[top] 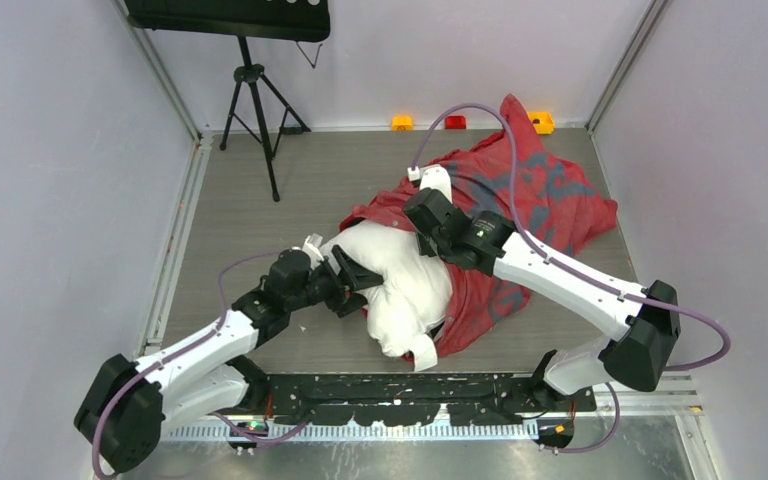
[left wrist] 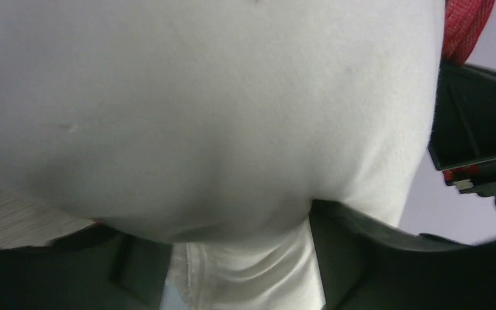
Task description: Remove the pillowcase from the pillow
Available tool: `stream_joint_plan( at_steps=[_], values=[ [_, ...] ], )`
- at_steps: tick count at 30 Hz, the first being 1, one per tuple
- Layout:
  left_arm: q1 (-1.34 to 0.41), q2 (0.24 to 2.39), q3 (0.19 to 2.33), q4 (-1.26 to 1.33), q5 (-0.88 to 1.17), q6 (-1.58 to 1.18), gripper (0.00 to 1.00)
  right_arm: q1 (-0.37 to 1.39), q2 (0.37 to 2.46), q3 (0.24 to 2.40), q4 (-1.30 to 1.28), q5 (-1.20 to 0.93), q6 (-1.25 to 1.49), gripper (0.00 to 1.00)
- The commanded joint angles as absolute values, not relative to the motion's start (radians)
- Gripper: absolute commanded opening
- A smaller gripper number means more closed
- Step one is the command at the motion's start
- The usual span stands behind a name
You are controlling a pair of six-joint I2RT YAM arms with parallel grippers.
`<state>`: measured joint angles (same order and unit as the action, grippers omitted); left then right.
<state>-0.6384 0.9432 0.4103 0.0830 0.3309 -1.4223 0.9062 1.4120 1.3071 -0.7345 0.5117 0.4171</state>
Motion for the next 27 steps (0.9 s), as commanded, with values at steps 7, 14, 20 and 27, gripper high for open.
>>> stream_joint_plan(
  at_steps=[7, 14, 20, 27],
  values=[
    [-0.595, 0.913, 0.47, 0.145, 0.238, -1.331, 0.02, 0.869, 1.331, 1.273, -0.716, 0.585, 0.422, 0.1],
    [-0.031, 0.848, 0.459, -0.022, 0.6, -1.23, 0.0, 0.669, 1.3, 1.255, -0.764, 0.67, 0.454, 0.0],
    [0.294, 0.891, 0.634, -0.337, 0.753, -0.942, 0.0, 0.423, 1.248, 1.208, -0.756, 0.518, 0.54, 0.0],
    [0.407, 0.958, 0.65, -0.351, 0.754, -0.9, 0.0, 0.245, 1.181, 1.204, -0.781, 0.597, 0.608, 0.0]
  ],
)
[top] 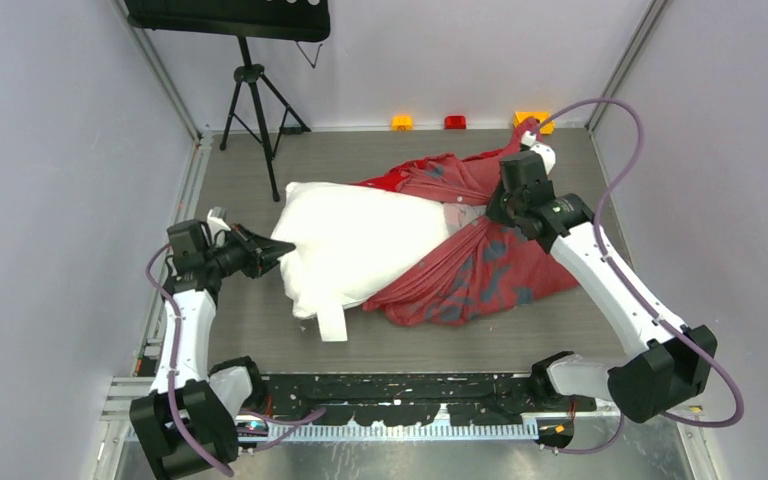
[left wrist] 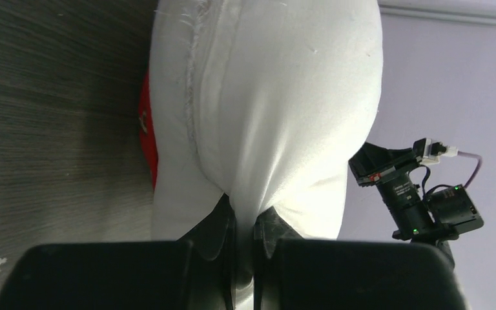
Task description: Remove the pillowcase from the pillow
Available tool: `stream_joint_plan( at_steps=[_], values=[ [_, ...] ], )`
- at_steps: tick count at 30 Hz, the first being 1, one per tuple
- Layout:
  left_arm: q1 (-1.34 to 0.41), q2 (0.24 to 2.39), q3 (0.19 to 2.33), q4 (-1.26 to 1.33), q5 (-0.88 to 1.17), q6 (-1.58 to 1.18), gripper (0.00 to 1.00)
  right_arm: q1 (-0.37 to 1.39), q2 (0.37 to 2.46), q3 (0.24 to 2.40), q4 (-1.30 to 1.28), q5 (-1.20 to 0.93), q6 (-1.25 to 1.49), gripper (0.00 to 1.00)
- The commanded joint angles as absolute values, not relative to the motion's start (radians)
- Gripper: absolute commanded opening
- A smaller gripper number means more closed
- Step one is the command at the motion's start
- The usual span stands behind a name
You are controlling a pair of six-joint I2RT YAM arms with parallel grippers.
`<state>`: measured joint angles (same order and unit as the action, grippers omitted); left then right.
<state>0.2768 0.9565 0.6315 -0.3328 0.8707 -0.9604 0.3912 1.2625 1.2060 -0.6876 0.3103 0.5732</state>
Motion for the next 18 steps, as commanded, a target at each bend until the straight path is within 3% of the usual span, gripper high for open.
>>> stream_joint_plan(
  at_steps=[1, 7, 10, 13, 16, 18],
  values=[
    [0.421, 0.947, 0.648, -0.356, 0.736, -0.898, 0.0, 0.228, 1.169, 1.202, -0.787, 0.617, 0.627, 0.0],
    [0.428, 0.883, 0.659, -0.374, 0.63, -0.889, 0.0, 0.205, 1.082, 1.173, -0.75, 0.637, 0.638, 0.0],
    [0.426, 0.875, 0.669, -0.381, 0.636, -0.875, 0.0, 0.206, 1.061, 1.173, -0.708, 0.452, 0.55, 0.03],
    [0.385, 0.866, 0.669, -0.373, 0.647, -0.874, 0.0, 0.205, 1.056, 1.185, -0.673, 0.093, 0.453, 0.26],
    [0.313, 0.851, 0.685, -0.371, 0.612, -0.861, 0.0, 0.208, 1.079, 1.218, -0.663, -0.197, 0.434, 0.67],
    [0.258, 0.846, 0.71, -0.393, 0.575, -0.841, 0.0, 0.214, 1.098, 1.257, -0.679, -0.243, 0.445, 0.79]
  ],
)
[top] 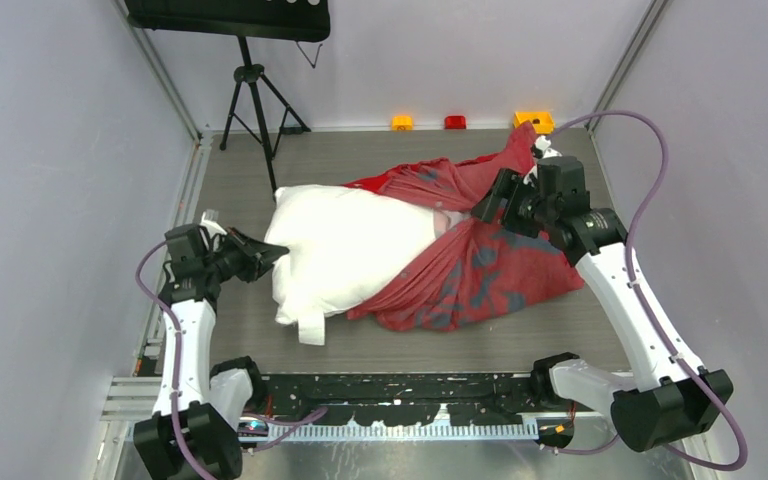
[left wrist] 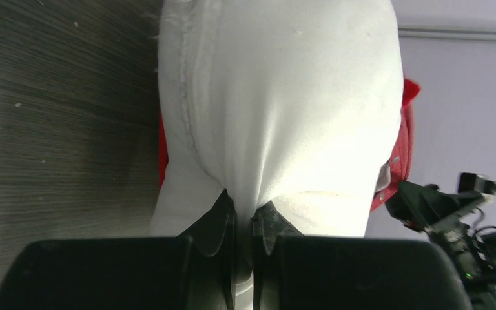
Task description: Remove the pillowcase from the pillow
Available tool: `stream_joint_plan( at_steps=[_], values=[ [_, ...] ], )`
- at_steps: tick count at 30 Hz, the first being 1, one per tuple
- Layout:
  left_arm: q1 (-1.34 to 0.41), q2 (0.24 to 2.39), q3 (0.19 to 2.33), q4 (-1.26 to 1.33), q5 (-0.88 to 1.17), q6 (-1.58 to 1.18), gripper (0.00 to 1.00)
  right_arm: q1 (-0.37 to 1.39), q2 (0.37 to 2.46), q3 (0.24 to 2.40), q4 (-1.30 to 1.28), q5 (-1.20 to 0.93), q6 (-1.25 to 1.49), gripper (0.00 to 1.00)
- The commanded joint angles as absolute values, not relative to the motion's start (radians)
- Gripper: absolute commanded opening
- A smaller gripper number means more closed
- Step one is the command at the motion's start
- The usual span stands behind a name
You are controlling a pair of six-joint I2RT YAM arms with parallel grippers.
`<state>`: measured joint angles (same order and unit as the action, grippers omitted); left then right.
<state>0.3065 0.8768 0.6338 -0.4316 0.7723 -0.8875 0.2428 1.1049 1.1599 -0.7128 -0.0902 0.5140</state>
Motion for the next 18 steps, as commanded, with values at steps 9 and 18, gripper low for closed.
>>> stream_joint_plan(
  at_steps=[9, 18],
  values=[
    [0.073, 0.755, 0.822, -0.554, 0.243, -0.701, 0.0, 0.247, 1.194, 1.462, -0.736, -0.205, 0.433, 0.87],
    [0.068, 0.753, 0.78, -0.53, 0.367, -0.655, 0.0, 0.515, 1.498, 1.79, -0.811, 0.037, 0.362, 0.88]
  ],
)
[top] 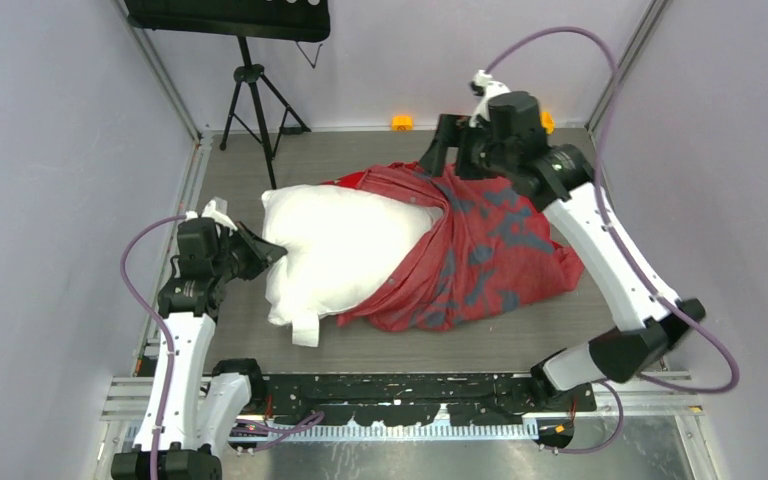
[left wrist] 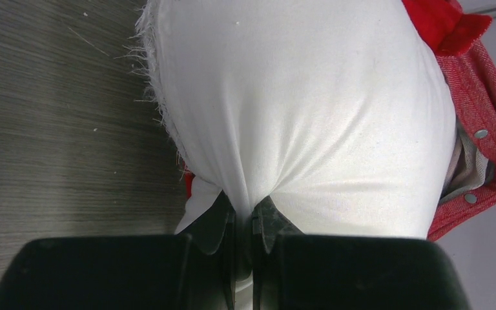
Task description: Remove the pillowcase from the pillow
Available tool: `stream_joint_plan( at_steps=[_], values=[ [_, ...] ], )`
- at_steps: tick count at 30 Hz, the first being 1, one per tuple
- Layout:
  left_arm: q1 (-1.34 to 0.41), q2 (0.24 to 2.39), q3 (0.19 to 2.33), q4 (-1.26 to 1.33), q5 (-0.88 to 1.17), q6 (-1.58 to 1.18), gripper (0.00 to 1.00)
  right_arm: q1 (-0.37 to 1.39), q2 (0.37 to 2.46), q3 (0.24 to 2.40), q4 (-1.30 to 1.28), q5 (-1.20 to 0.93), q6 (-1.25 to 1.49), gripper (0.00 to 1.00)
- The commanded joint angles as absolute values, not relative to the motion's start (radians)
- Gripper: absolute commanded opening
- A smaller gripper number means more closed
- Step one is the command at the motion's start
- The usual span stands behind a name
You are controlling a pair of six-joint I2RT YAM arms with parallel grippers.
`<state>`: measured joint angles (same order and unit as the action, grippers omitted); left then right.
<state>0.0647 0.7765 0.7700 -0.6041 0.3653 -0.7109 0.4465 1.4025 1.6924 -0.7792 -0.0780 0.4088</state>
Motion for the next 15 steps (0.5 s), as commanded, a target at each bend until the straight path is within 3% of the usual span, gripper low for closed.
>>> stream_joint_plan(
  at_steps=[1, 8, 15],
  values=[
    [0.068, 0.747, 0.777, -0.528, 0.372, -0.65, 0.0, 0.529, 1.533, 1.812, -0.806, 0.049, 0.352, 0.88],
    [0.068, 0.729, 0.763, -0.53, 0.383, -0.622, 0.0, 0.609, 1.842, 2.084, -0.899, 0.039, 0.242, 0.89],
    [0.067, 0.741, 0.755, -0.525, 0.396, -0.618, 0.0, 0.691, 1.914, 2.134, -0.849, -0.129, 0.199, 0.91]
  ],
)
